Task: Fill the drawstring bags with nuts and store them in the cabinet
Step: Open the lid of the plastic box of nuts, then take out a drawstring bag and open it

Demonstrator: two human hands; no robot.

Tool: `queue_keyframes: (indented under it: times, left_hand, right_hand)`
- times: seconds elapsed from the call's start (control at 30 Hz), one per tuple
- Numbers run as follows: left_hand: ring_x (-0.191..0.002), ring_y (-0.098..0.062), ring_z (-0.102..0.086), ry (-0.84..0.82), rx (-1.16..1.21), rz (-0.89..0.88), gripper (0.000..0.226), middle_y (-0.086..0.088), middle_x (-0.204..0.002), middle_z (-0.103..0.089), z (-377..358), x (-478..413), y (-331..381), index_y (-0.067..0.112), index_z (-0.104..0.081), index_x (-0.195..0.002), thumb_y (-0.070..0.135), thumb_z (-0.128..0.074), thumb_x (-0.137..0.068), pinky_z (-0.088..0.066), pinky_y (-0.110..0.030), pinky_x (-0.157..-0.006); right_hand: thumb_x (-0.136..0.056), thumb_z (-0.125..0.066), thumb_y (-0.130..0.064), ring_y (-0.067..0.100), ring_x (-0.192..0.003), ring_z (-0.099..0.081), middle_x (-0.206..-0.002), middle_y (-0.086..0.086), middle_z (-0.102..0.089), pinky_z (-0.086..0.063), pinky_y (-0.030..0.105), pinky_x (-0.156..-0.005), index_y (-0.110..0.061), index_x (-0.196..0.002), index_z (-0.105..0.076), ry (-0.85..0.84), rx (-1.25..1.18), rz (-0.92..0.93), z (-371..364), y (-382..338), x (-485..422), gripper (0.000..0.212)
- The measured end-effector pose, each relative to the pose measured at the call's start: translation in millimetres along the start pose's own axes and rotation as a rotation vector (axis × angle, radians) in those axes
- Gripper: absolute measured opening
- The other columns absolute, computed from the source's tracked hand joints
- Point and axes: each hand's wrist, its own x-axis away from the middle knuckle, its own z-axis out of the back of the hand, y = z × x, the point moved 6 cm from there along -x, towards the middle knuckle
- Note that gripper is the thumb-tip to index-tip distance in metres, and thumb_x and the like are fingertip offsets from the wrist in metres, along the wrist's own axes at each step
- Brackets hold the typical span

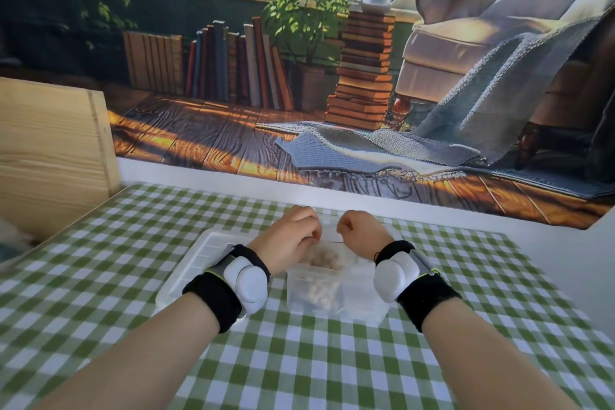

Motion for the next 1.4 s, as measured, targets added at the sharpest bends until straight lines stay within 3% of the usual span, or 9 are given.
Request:
queue_keyframes:
  times: [0.23,0.47,0.8,0.93,1.0,1.13,1.27,1.33,1.4]
  left_hand:
    - [-0.095,-0.008,-0.045,-0.004,-0.189,-0.115,0.017,0.008,-0.093,-0.064,16,25,0,0.018,-0.058,-0.080,0.025,-0.045,-0.090,-0.040,-0.023,-0.075]
    - [-0.068,-0.010,-0.049,-0.022,-0.222,-0.078,0.021,0.005,-0.083,-0.059,19,28,6,0.015,-0.058,-0.081,0.023,-0.041,-0.091,-0.044,-0.029,-0.055]
    - [-0.093,-0.012,-0.053,-0.161,0.034,0.133,0.023,-0.002,-0.105,-0.056,-8,42,-5,0.010,-0.066,-0.113,0.013,-0.049,-0.097,-0.039,-0.017,-0.081]
    - [-0.087,-0.005,-0.049,-0.110,0.042,0.161,0.020,0.007,-0.099,-0.051,-10,45,-3,0.011,-0.068,-0.108,0.016,-0.053,-0.096,-0.034,-0.006,-0.078]
    - [-0.086,-0.005,-0.050,-0.058,0.054,0.158,0.023,0.007,-0.099,-0.053,-12,49,0,0.012,-0.070,-0.104,0.023,-0.052,-0.095,-0.034,-0.006,-0.079]
    - [-0.093,-0.002,-0.051,-0.030,0.089,0.179,0.037,0.007,-0.105,-0.059,-13,52,3,0.015,-0.069,-0.105,0.035,-0.043,-0.090,-0.035,-0.010,-0.087]
    - [-0.099,-0.010,-0.056,-0.007,0.092,0.194,0.025,0.001,-0.107,-0.064,-11,49,3,0.013,-0.066,-0.112,0.022,-0.053,-0.093,-0.036,-0.013,-0.088]
    - [-0.096,-0.012,-0.058,-0.001,0.095,0.197,0.024,0.001,-0.104,-0.065,-12,50,1,0.014,-0.068,-0.109,0.024,-0.053,-0.093,-0.038,-0.015,-0.088]
    - [-0.091,-0.009,-0.057,0.000,0.109,0.188,0.035,0.001,-0.099,-0.066,-13,51,1,0.015,-0.070,-0.104,0.034,-0.044,-0.090,-0.039,-0.016,-0.085]
  right_hand:
    - [-0.095,-0.040,-0.011,0.021,-0.078,-0.050,-0.089,0.003,-0.055,-0.039,0.028,-0.067,-0.009,-0.091,-0.055,0.144,-0.163,-0.048,5,25,-2,0.016]
    - [-0.095,-0.040,-0.012,0.019,-0.082,-0.050,-0.094,0.001,-0.054,-0.041,0.029,-0.071,-0.006,-0.099,-0.058,0.260,-0.195,0.015,7,15,-6,0.019]
    - [-0.093,-0.045,-0.008,0.015,-0.066,-0.056,-0.071,-0.001,-0.059,-0.048,0.023,-0.063,-0.010,-0.082,-0.062,0.094,-0.453,-0.153,-1,40,-6,0.021]
    - [-0.093,-0.045,-0.012,0.030,-0.097,-0.060,-0.105,0.012,-0.064,-0.048,0.040,-0.093,-0.001,-0.097,-0.066,-0.224,0.046,-0.130,-8,54,-6,0.024]
    - [-0.094,-0.046,-0.011,0.033,-0.101,-0.057,-0.111,0.020,-0.061,-0.048,0.035,-0.091,0.001,-0.098,-0.066,-0.469,0.283,-0.150,-31,59,-3,0.025]
    - [-0.086,-0.056,-0.018,0.028,-0.118,-0.052,-0.132,0.007,-0.054,-0.040,0.041,-0.104,-0.013,-0.117,-0.059,-0.635,0.590,-0.144,-74,114,-46,0.031]
    - [-0.084,-0.051,-0.016,0.029,-0.089,-0.055,-0.090,0.012,-0.062,-0.045,0.038,-0.086,-0.009,-0.087,-0.064,-0.630,0.673,-0.131,-91,142,-63,0.015]
    - [-0.079,-0.051,-0.016,0.023,-0.064,-0.038,-0.059,0.004,-0.041,-0.034,0.033,-0.066,-0.013,-0.055,-0.043,-0.621,0.671,-0.111,-83,113,-45,0.026]
    - [-0.082,-0.051,-0.017,0.019,-0.056,-0.028,-0.056,0.001,-0.031,-0.028,0.030,-0.059,-0.015,-0.054,-0.033,-0.629,0.644,-0.125,-77,95,-35,0.033]
